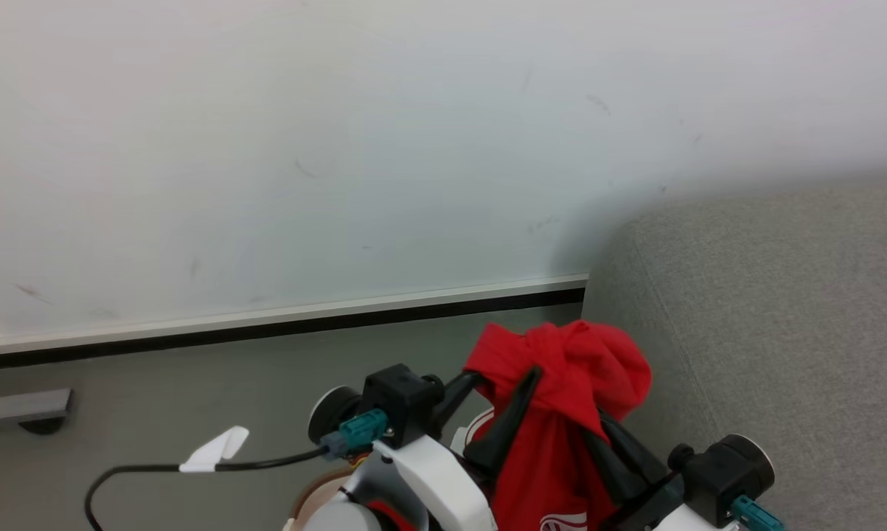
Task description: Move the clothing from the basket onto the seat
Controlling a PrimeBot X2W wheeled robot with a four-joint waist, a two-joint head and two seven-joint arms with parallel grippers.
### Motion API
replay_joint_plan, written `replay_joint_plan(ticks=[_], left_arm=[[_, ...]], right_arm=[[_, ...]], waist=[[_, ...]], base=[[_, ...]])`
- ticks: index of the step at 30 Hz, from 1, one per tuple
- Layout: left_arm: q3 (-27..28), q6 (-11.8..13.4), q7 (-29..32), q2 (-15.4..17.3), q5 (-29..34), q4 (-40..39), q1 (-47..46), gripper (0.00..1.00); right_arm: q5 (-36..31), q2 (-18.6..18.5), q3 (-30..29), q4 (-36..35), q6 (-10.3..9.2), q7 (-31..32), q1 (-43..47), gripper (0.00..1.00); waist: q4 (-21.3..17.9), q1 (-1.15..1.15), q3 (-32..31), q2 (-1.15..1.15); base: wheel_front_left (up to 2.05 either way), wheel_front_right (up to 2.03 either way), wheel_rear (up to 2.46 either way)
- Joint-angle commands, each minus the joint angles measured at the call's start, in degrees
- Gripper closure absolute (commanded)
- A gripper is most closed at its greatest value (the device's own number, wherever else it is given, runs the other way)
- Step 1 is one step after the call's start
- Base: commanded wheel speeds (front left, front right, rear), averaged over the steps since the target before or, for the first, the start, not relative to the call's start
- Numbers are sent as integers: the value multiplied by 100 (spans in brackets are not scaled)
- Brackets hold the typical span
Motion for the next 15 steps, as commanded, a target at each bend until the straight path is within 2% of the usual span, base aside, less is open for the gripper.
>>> replay_joint_plan(ticks=[1, 7, 15], left_arm=[[21, 8, -55, 25, -19, 65, 66, 0], [57, 9, -385, 10, -106, 422, 211, 0], [-98, -16, -744, 78, 75, 798, 329, 0]], right_arm=[[61, -71, -48, -58, 3, 1, 63, 100], [314, -315, -318, -231, 3, 1, 159, 100], [201, -614, -989, -413, 3, 1, 348, 100]], waist=[[-58, 0, 10, 0], [-350, 0, 59, 0], [-892, 0, 173, 0]], base=[[0, 0, 0], [0, 0, 0], [0, 0, 0]])
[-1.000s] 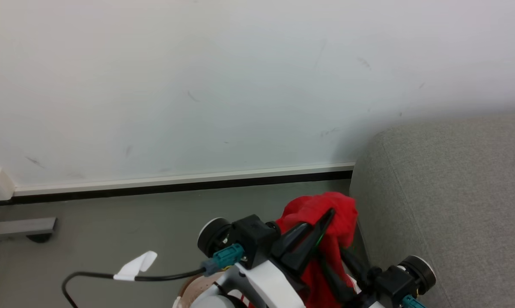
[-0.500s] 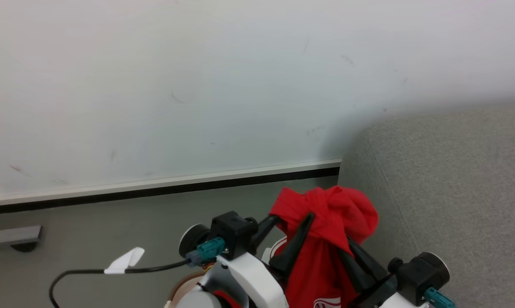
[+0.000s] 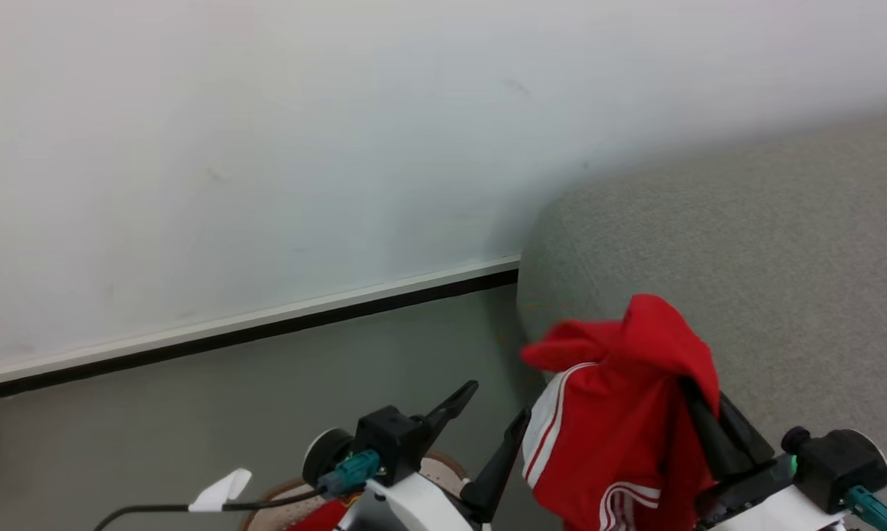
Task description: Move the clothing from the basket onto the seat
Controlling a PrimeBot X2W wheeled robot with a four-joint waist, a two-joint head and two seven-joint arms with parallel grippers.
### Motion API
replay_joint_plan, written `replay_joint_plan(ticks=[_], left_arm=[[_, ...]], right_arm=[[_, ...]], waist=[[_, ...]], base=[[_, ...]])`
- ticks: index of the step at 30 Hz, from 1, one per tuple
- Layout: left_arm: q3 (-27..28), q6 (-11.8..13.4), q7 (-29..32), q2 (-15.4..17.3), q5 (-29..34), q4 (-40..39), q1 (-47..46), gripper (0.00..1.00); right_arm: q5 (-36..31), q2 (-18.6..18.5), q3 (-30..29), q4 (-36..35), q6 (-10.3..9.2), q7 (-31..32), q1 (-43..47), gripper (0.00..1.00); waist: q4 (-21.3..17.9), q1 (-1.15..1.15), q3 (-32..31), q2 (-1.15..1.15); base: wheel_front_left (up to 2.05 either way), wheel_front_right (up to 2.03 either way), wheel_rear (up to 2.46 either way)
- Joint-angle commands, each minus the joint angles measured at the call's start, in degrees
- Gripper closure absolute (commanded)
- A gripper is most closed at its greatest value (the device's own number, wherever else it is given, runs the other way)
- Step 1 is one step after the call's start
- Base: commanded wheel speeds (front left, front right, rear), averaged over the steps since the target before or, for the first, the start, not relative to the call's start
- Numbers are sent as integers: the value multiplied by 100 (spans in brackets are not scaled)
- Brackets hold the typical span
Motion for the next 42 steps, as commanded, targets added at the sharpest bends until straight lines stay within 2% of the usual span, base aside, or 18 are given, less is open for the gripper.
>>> replay_joint_plan(ticks=[1, 13, 21, 26, 30, 37, 42], left_arm=[[-7, 0, -75, 1, 72, 24, 62, 0], [-173, 7, -292, -109, 141, 290, -161, 0], [-259, 28, -327, -115, 156, 373, -258, 0], [-302, 19, -326, -115, 163, 380, -319, 0], [-361, 10, -257, -80, 264, 323, -499, 0], [-372, -72, -65, 34, 474, 126, -1093, 0], [-315, -130, 31, 84, 582, -13, -1606, 0]], right_arm=[[-79, -51, -73, -58, 3, -1, 81, 100], [-148, -190, -607, -272, 3, 0, 252, 100], [-196, -173, -899, -412, 3, 0, 381, 100], [-115, -131, -996, -467, 3, 4, 346, 100], [-58, -89, -1144, -484, 3, 3, 184, 100], [43, 23, -1709, -411, 3, 2, -585, 100], [-161, -228, -2177, -130, 3, 0, -1561, 100]], waist=[[-217, 0, 68, 0], [-1328, 0, 342, 0], [-1573, 0, 427, 0], [-1469, 0, 512, 0], [-1258, 0, 816, 0], [-693, 0, 1825, 0], [-234, 0, 2607, 0]], base=[[0, 0, 0], [0, 0, 0], [0, 0, 0], [0, 0, 0], [0, 0, 0], [0, 0, 0], [0, 0, 0]])
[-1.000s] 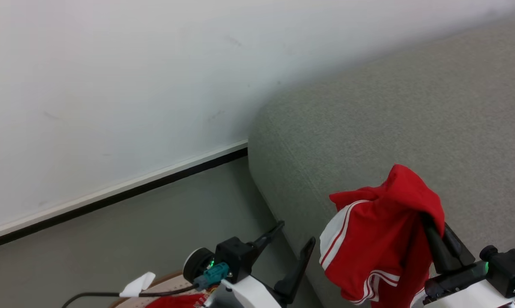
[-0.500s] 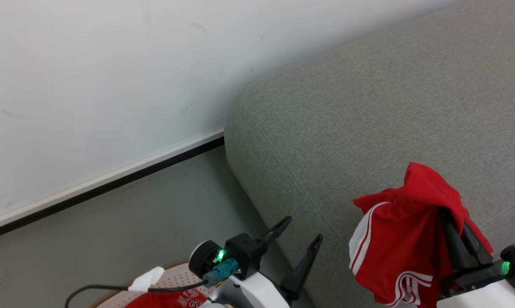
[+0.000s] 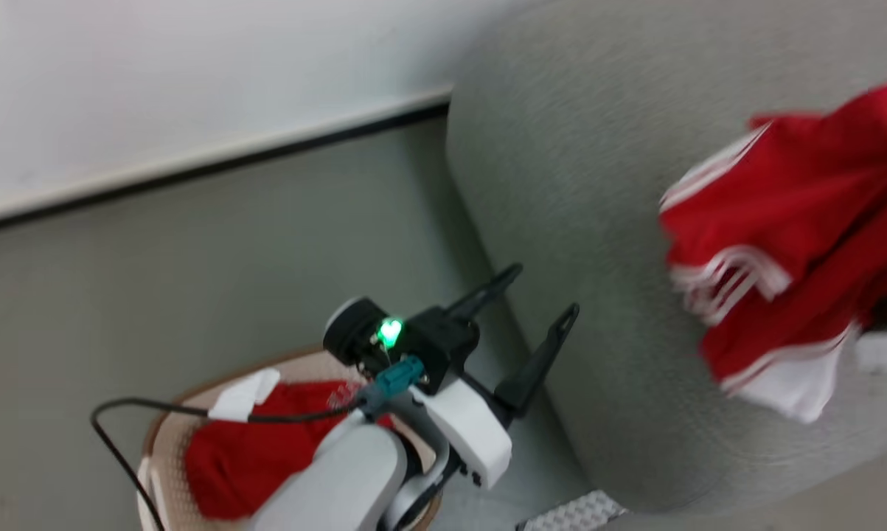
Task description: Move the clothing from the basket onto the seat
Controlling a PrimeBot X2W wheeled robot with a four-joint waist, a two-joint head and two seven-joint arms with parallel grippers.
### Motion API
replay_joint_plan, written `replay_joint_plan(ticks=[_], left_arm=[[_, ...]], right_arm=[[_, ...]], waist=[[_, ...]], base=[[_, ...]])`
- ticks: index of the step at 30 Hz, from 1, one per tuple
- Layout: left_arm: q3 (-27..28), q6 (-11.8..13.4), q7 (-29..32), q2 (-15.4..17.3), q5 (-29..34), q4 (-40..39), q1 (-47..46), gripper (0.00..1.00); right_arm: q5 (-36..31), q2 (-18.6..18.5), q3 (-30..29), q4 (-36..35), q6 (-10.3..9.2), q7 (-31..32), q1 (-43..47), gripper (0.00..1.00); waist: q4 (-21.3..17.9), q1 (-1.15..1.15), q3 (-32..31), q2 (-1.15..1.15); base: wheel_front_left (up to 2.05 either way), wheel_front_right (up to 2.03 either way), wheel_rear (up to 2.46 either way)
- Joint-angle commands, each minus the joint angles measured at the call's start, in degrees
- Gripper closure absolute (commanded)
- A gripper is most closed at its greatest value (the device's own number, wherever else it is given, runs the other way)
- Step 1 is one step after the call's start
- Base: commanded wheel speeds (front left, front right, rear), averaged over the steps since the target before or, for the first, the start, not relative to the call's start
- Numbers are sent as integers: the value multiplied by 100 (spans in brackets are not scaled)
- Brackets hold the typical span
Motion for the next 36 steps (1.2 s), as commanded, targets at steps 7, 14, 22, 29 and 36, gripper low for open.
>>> replay_joint_plan(ticks=[7, 14, 22, 29, 36], left_arm=[[33, -79, 10, 35, 178, -111, -617, 0], [39, -27, -186, -55, 177, -137, -817, 0], [-6, 43, -258, -68, 160, -212, -793, 0], [35, 172, -250, -14, 84, -246, -634, 0], [101, 278, -313, 30, -14, -216, -509, 0]], right_arm=[[-248, -537, -658, 661, 3, 44, -1605, 100], [-341, -1234, -1155, 1525, -2, 409, -3340, 100], [-631, -1800, -1726, 2669, -3, 684, -4807, 100], [-928, -1440, -1953, 3924, -3, 687, -4523, 100], [-1040, -1290, -2033, 4966, -3, 641, -4222, 98]], waist=[[1024, -1, 1379, 0], [1511, -1, 1782, 0], [1854, -1, 2088, 0], [1921, -1, 2195, 0], [1868, -1, 2033, 0]], base=[[0, 0, 0], [0, 0, 0], [0, 0, 0], [0, 0, 0], [0, 0, 0]])
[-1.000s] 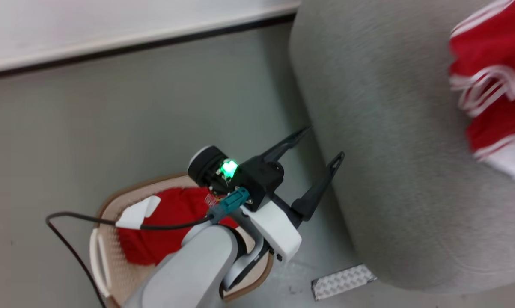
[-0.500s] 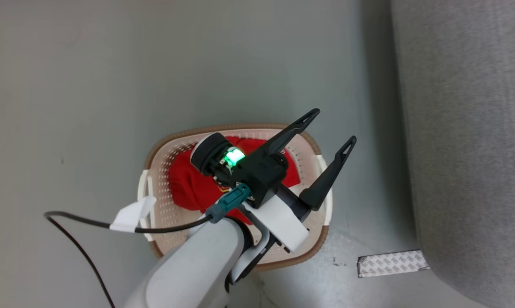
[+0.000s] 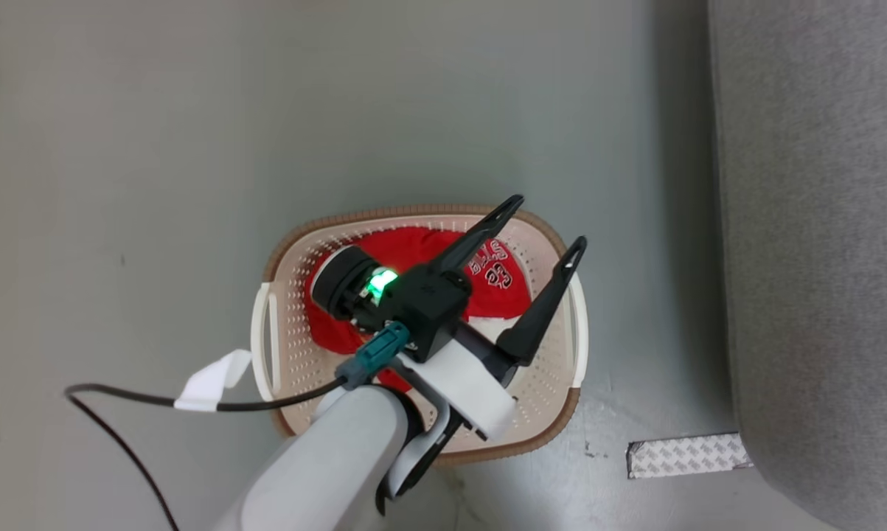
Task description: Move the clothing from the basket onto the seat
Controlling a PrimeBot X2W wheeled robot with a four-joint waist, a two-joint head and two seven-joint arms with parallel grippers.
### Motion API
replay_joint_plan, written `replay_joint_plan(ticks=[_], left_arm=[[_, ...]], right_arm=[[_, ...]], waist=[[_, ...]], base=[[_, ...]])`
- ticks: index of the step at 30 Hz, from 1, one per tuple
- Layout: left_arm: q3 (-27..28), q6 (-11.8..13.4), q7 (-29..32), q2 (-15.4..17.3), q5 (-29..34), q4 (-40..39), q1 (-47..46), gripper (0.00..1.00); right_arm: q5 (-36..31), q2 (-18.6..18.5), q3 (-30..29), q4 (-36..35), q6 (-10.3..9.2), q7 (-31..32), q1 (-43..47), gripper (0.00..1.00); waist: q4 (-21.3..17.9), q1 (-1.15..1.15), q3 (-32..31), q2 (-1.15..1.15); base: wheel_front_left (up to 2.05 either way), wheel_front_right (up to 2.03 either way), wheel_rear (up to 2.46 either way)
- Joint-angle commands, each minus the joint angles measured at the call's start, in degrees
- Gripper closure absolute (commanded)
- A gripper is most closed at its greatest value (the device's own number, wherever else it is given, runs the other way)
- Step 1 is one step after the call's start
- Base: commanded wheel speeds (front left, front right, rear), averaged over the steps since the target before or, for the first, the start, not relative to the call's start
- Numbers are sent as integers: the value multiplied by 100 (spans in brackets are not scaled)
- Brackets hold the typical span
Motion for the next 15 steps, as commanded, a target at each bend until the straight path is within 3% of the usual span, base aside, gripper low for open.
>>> replay_joint_plan(ticks=[1, 2, 3, 9, 15], left_arm=[[18, 29, -23, 48, -40, -1, 57, 0], [24, 38, -41, 48, -59, 13, 77, 0], [26, 41, -60, 39, -95, 31, 106, 0], [51, 50, -199, -28, -263, 176, 241, 0], [145, 80, -418, -34, -501, 434, 504, 0]], right_arm=[[-26, -17, -7, 92, -11, -7, 117, 64], [-28, -8, 0, 188, -11, 7, 149, 8], [-33, -13, 5, 268, -11, 20, 181, 0], [-112, -27, 312, 449, -11, -180, 531, 0], [-83, 47, 869, 172, -11, -494, 1236, 0]], waist=[[-33, -1, -97, 0], [-46, -1, -159, 0], [-55, -1, -225, 0], [-144, -1, -675, 0], [-240, -1, -1285, 0]], base=[[0, 0, 0], [0, 0, 0], [0, 0, 0], [0, 0, 0], [0, 0, 0]])
